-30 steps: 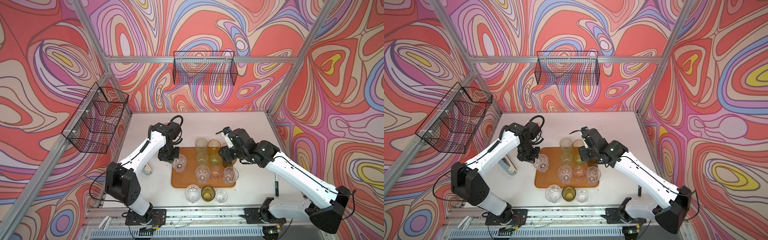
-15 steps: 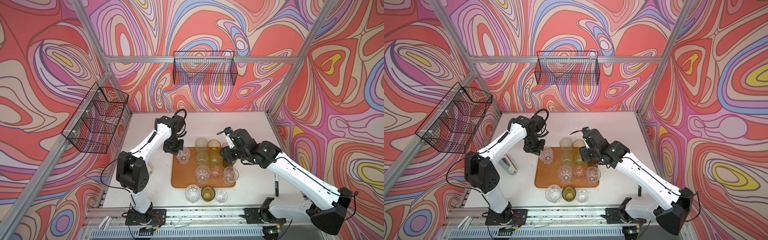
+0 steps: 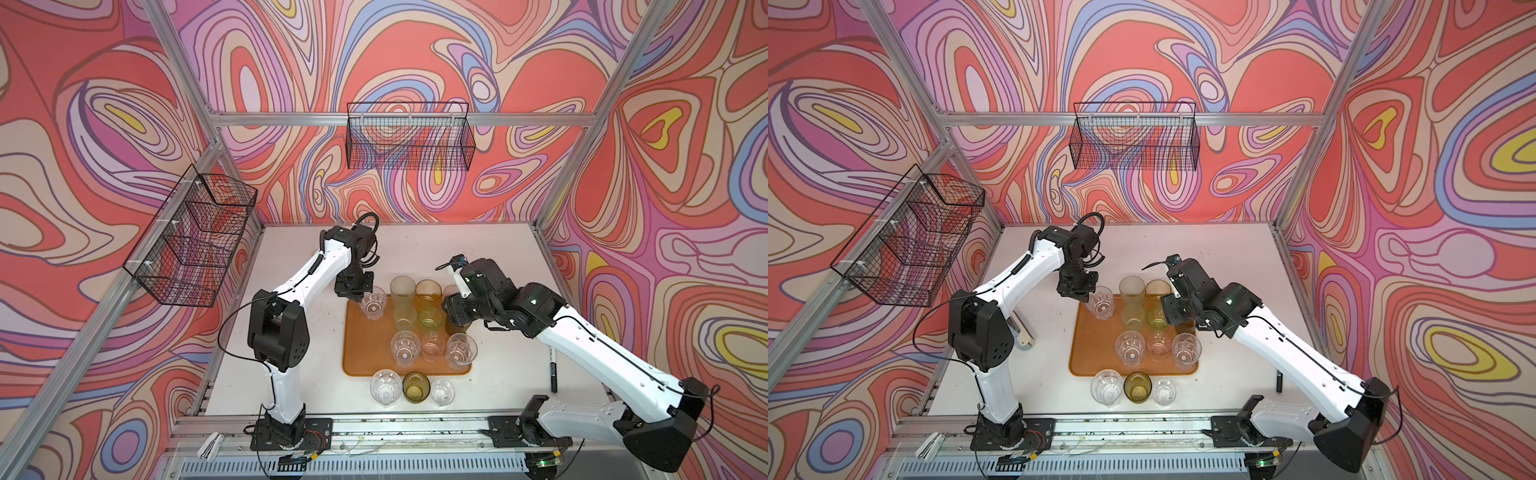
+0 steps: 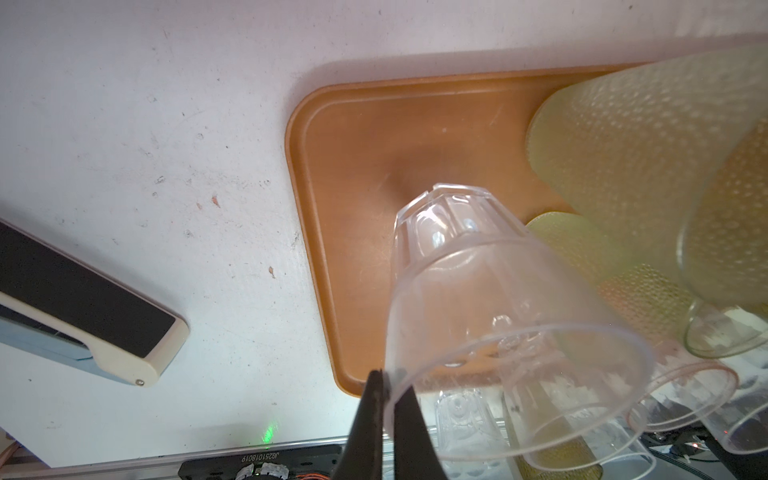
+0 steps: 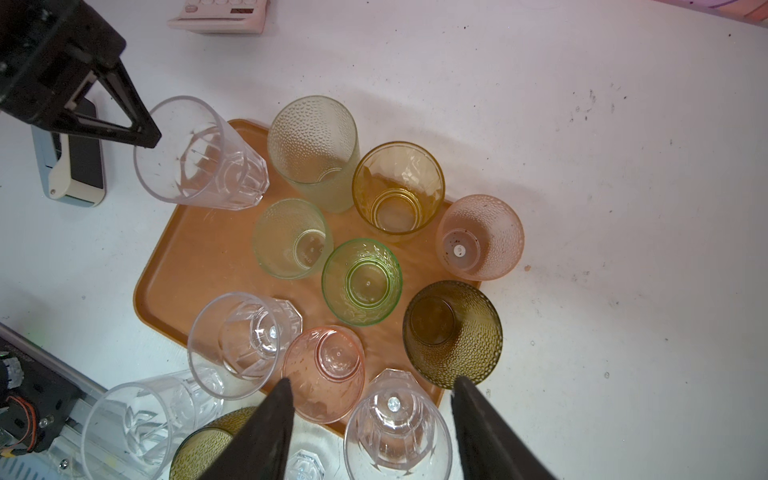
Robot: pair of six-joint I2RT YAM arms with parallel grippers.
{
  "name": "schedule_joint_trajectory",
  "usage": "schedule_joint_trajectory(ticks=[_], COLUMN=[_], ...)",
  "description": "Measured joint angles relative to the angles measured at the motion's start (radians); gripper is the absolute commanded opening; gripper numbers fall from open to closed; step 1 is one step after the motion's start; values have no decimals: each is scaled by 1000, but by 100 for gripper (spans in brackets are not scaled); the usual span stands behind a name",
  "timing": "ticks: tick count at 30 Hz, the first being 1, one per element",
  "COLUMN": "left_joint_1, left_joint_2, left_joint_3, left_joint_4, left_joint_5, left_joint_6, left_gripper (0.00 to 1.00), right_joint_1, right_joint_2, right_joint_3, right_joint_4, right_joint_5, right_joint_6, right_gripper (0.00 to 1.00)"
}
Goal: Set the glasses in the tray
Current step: 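Carry the clear tumbler to the tray corner farthest from the robot, then lower the clear tumbler onto the tray beside the pale textured glass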
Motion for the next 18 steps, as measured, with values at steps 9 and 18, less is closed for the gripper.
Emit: schedule_joint_trajectory(ticks=[9,18], left_joint_1=[1,8], left_joint_2=[55,83], left_joint_3=[46,68], left_joint_4=[16,26], left_joint_5=[2,8], left_joint_6=[0,0], left_gripper=[0,0], right_joint_1=[0,0], right_joint_2=[0,-9], right_joint_3=[0,0], right_joint_4=[-1,-10], right_joint_5=[5,19], right_joint_6=[0,0], right_gripper=[63,63])
